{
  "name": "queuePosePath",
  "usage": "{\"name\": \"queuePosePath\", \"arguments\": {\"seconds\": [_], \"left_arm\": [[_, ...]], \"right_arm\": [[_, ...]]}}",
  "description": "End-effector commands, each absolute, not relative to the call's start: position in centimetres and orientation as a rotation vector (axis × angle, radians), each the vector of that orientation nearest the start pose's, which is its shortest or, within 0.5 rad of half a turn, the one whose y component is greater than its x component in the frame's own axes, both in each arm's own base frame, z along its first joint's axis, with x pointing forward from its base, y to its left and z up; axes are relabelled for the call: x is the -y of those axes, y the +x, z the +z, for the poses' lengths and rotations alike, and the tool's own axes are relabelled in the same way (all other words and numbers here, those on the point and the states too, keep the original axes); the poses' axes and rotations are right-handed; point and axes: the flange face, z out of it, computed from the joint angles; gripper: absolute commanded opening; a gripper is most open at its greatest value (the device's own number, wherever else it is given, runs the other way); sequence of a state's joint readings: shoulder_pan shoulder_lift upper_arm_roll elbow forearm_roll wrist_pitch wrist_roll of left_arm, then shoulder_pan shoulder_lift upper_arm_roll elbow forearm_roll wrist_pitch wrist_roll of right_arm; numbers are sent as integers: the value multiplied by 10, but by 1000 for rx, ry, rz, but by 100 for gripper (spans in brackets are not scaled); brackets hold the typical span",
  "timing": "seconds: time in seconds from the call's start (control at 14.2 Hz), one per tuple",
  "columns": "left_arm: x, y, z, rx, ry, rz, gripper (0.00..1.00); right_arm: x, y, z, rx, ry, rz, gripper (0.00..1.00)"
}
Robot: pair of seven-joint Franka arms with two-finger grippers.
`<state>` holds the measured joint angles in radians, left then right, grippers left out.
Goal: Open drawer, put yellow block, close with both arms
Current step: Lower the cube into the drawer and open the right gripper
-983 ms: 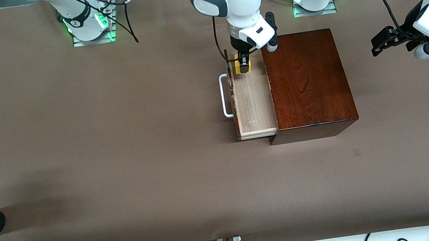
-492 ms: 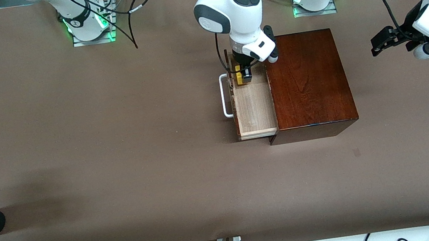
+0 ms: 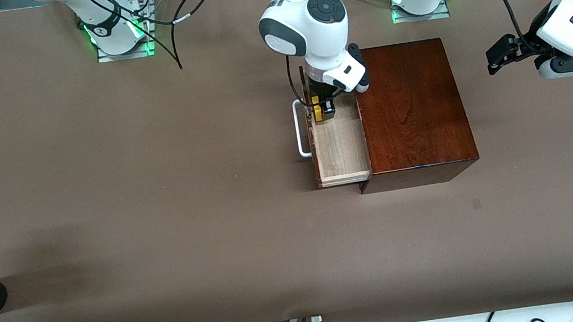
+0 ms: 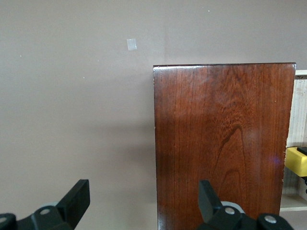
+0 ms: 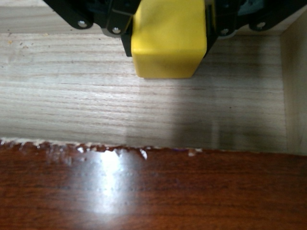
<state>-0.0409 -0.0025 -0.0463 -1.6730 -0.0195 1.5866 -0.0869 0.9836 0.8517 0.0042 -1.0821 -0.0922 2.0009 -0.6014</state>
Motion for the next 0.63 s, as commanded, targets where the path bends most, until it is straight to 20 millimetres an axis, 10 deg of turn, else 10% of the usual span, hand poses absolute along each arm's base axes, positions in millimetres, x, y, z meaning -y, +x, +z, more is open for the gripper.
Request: {"name": "queuePosePath", "arguments": {"seconds": [0.0,0.21,0.28,0.35,0.56], "left_arm": [[50,545,587,-43,-3130,127,100],[49,546,586,-39,-3130,129,100],[48,545,587,-39,-3129,127,100],[49,545,587,-41,-3130,129,100],[49,544,586,-43,-3127,143,100]], "right_arm": [[-644,440,309,-2244,2090,125,0],[-646,442,300,-2248,2084,146,0],[-645,444,300,-2245,2089,146,21],[-645,444,302,-2244,2092,148,99],[-644,445,310,-2233,2102,151,100]]}}
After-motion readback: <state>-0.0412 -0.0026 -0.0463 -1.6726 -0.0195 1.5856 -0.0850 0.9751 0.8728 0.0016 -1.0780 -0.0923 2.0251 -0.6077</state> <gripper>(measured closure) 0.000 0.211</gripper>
